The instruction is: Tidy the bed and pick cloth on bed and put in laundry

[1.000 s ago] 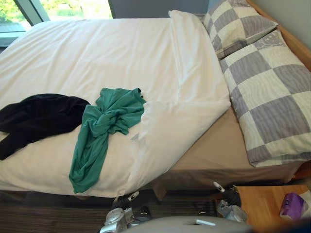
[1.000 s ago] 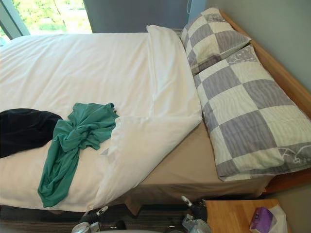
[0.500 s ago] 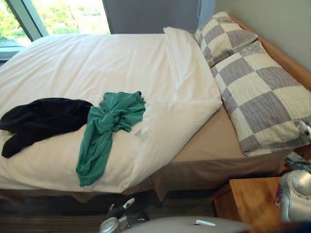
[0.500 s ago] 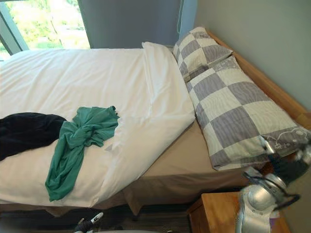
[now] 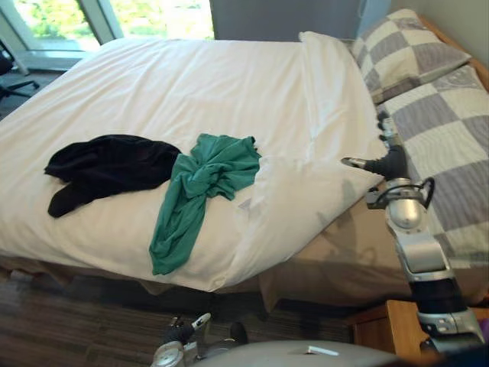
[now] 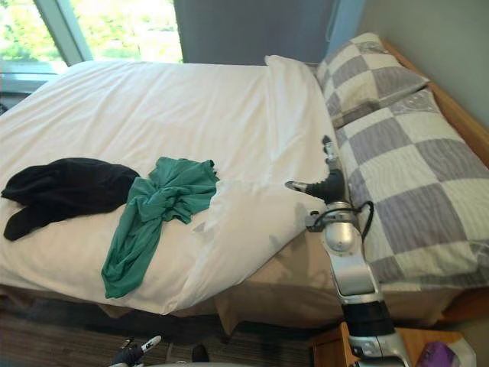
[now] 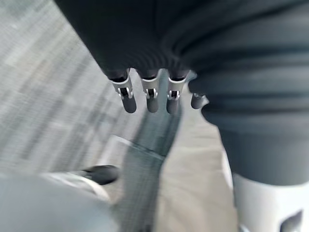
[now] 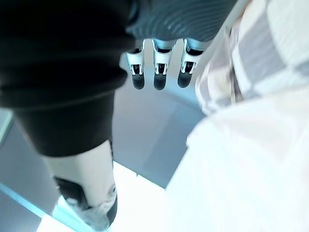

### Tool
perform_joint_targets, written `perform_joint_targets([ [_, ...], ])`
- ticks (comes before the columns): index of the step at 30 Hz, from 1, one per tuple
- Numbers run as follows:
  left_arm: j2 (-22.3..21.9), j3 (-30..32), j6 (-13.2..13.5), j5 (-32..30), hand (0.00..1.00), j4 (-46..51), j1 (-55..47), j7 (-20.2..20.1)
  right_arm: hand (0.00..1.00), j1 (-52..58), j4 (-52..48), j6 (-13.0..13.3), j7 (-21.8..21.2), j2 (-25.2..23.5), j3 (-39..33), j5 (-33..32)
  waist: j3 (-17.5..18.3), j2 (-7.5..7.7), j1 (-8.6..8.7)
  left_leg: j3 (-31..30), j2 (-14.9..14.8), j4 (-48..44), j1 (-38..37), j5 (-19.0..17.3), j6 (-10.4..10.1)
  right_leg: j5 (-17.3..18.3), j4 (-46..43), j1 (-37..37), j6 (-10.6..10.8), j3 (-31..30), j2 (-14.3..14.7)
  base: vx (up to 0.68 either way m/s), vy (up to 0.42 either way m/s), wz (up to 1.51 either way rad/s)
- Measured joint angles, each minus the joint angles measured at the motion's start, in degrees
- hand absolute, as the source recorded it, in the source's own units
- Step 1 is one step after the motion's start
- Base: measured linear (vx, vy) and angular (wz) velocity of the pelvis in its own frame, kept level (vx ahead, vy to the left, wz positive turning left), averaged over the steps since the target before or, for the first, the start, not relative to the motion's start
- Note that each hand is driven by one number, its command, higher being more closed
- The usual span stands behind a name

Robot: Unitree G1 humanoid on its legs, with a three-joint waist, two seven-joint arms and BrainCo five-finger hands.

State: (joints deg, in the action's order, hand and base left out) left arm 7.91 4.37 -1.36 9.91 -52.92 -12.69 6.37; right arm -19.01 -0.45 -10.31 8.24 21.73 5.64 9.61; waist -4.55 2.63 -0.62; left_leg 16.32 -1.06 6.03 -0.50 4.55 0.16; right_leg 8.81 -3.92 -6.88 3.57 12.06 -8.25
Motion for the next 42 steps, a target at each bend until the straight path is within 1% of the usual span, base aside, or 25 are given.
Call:
perform_joint_targets([
  [1,0.65,0.21,-1.03,-0.33,0.00,-0.42,-0.01,-0.08,0.00,-2.97,2.95,-0.54,-1.30,0.92,2.14,0.99,-0.62,0.67,-0.67,-0.70,-0.18,0.00,0.87,0.24,-0.23,0.08,0.25,0.38,-0.11,0.63,0.29,0.03,-0.059,0.37],
  [2,1.18,0.30,-1.81,-0.66,0.00,-0.32,0.35,-0.14,0.00,-6.25,6.46,-0.89,-1.75,1.99,4.18,1.62,-1.77,1.26,-1.05,-1.84,-0.26,-0.01,1.81,0.71,-0.27,0.08,0.50,0.56,-0.11,1.64,0.58,0.01,-0.044,0.37],
  [3,1.52,0.19,-2.29,-0.78,0.00,-0.35,0.67,-0.13,0.00,-8.09,8.57,-1.29,-1.82,2.13,4.74,2.05,-2.70,1.70,-1.52,-2.02,-0.72,-0.02,2.05,0.99,-0.28,0.04,0.54,0.66,-0.18,1.74,0.76,-0.01,-0.074,0.30],
  [4,1.93,0.24,-3.00,-1.45,0.00,-0.31,1.20,-0.19,0.00,-11.33,12.26,-2.09,-1.69,2.10,5.58,2.98,-3.81,2.49,-2.41,-2.30,-1.19,-0.05,3.27,1.45,-0.45,-0.39,0.52,1.77,-0.87,1.60,1.37,-0.03,-0.042,0.14],
  [5,2.20,0.38,-3.20,-1.70,0.00,-0.31,1.64,-0.18,0.00,-12.82,13.87,-2.26,-1.41,2.12,5.96,3.07,-4.15,2.77,-2.86,-2.69,-1.35,-0.06,4.26,1.82,-0.45,-0.71,0.50,2.55,-1.37,1.50,1.78,-0.03,-0.049,0.21],
  [7,4.19,0.36,-3.54,-2.00,0.00,-0.14,4.48,-0.21,0.00,-19.58,19.56,-2.53,0.77,2.00,6.77,3.04,-8.16,4.35,-4.19,-3.48,-2.79,-0.35,6.58,3.14,-0.72,-1.88,0.42,4.20,-3.19,1.11,3.36,-0.03,-0.023,0.21],
  [8,4.67,0.37,-3.60,-2.08,0.00,-0.10,5.13,-0.20,0.00,-20.93,20.51,-2.54,1.44,2.00,6.83,3.04,-8.89,4.62,-4.60,-3.83,-3.08,-0.35,7.32,3.49,-0.82,-2.18,0.44,4.79,-3.58,1.11,3.61,-0.07,-0.019,0.15],
  [10,5.58,0.76,-4.19,-2.12,0.00,0.12,7.40,-0.14,0.00,-25.52,23.12,-2.56,3.92,2.05,6.96,3.05,-11.42,5.27,-5.40,-4.43,-3.94,-0.35,9.42,4.37,-0.94,-3.02,0.26,6.61,-4.30,0.86,4.50,-0.08,-0.001,0.16],
  [12,5.71,1.02,-4.41,-2.12,0.00,0.99,8.04,-0.12,0.00,-28.47,24.06,-2.61,4.69,2.21,8.55,3.18,-13.23,5.41,-5.66,-4.63,-4.13,-0.32,9.87,4.69,-0.96,-3.05,0.07,7.11,-4.32,0.61,4.62,-0.07,0.011,0.05],
  [14,5.77,1.38,-4.59,-2.12,0.00,1.15,9.55,-0.07,0.00,-29.97,24.12,-2.73,4.89,3.06,9.95,4.67,-13.75,5.15,-6.46,-5.45,-4.22,-0.06,11.63,5.09,-0.81,-3.12,-0.04,8.79,-4.22,0.42,4.95,-0.08,0.010,0.04],
  [16,6.20,1.39,-4.54,-2.13,0.00,2.34,10.56,-0.02,0.00,-31.46,24.97,-3.19,4.88,3.85,10.90,5.35,-15.50,5.13,-6.65,-5.95,-4.47,-0.05,12.53,5.36,-0.74,-3.18,-0.06,9.31,-4.12,0.42,5.19,-0.07,0.010,0.14],
  [18,6.54,1.78,-4.52,-2.14,0.00,2.37,12.22,0.17,0.00,-32.72,26.64,-4.44,4.76,3.94,11.02,5.32,-16.31,5.33,-6.81,-6.42,-4.71,-0.05,14.28,5.65,-1.20,-3.20,-0.05,10.75,-4.09,0.43,5.43,-0.08,0.017,0.12],
  [20,6.68,2.47,-4.26,-2.12,0.00,2.74,14.11,0.25,0.00,-33.85,29.28,-6.05,4.04,4.12,11.06,5.28,-18.25,5.28,-6.91,-7.29,-4.86,-0.05,15.73,6.44,-1.25,-3.21,-0.05,11.85,-4.08,0.52,5.84,-0.07,0.009,0.15],
  [23,6.90,2.37,-4.34,-2.13,0.00,3.49,15.38,0.25,0.00,-34.12,31.62,-6.45,2.86,4.14,11.09,5.26,-19.73,5.15,-6.99,-7.42,-5.12,-0.07,17.31,7.02,-1.17,-3.28,-0.08,13.27,-3.96,0.54,6.03,-0.03,0.002,0.04],
  [24,6.91,2.34,-4.46,-2.12,0.00,3.50,15.71,0.26,1.00,-34.12,31.89,-6.53,2.37,4.15,11.10,5.26,-19.76,5.11,-7.00,-7.40,-5.15,-0.09,17.65,7.15,-1.27,-3.32,-0.10,13.67,-3.91,0.50,6.05,0.00,0.000,0.00],
  [27,7.55,0.06,-5.63,-1.69,0.00,3.99,17.40,0.55,1.00,-34.08,34.15,-7.46,-0.34,4.13,11.93,5.23,-19.81,5.06,-6.96,-7.36,-5.17,-0.25,18.36,7.21,-1.23,-3.34,-0.27,14.53,-3.88,0.27,6.08,0.05,-0.009,-0.03],
  [30,7.97,-1.81,-6.45,-1.45,0.00,4.43,19.09,0.87,1.00,-34.12,35.81,-7.56,-0.73,4.14,11.82,5.26,-19.81,5.06,-6.93,-7.41,-5.14,-0.26,18.84,7.21,-1.23,-3.27,-0.30,15.03,-3.95,0.26,6.10,0.05,-0.013,0.01],
  [32,8.11,-2.13,-7.30,-1.45,0.00,4.42,19.95,1.00,1.00,-34.94,36.72,-7.32,-0.10,4.14,11.82,5.09,-19.83,5.03,-6.95,-7.42,-5.07,-0.28,19.07,7.21,-1.23,-3.18,-0.76,15.58,-4.03,-0.04,6.10,0.06,-0.009,-0.03],
  [34,8.12,-2.26,-8.38,-1.41,0.00,4.41,20.69,0.99,1.00,-35.77,38.87,-6.24,1.40,4.14,11.81,3.54,-19.85,4.98,-6.96,-7.42,-5.04,-0.30,19.08,7.22,-1.22,-2.95,-1.15,15.79,-4.27,-0.20,6.11,0.07,-0.013,0.00],
  [37,8.17,-3.80,-8.56,-1.22,0.00,4.39,20.76,1.00,1.00,-35.51,40.05,-4.84,3.69,4.13,11.43,-0.34,-19.90,4.91,-6.95,-7.28,-5.05,-0.35,18.86,7.27,-1.21,-2.67,-1.65,15.79,-4.49,-0.25,6.10,0.06,-0.018,0.02],
  [41,7.44,-4.28,-9.42,-0.40,0.00,4.45,20.73,1.03,1.00,-32.52,38.33,-3.59,6.25,3.79,9.75,-5.18,-19.92,4.87,-7.17,-6.47,-5.09,-0.38,17.27,7.23,-1.41,-2.17,-2.86,14.95,-4.83,-0.66,5.95,0.05,-0.013,-0.02],
  [42,7.00,-4.28,-9.52,-0.39,0.00,4.49,20.69,1.05,1.00,-30.00,36.13,-2.66,7.56,3.14,7.84,-6.77,-19.94,4.85,-7.21,-6.01,-5.11,-0.38,16.37,7.09,-1.60,-2.16,-2.98,14.28,-4.83,-1.35,5.93,0.02,-0.004,-0.13],
])
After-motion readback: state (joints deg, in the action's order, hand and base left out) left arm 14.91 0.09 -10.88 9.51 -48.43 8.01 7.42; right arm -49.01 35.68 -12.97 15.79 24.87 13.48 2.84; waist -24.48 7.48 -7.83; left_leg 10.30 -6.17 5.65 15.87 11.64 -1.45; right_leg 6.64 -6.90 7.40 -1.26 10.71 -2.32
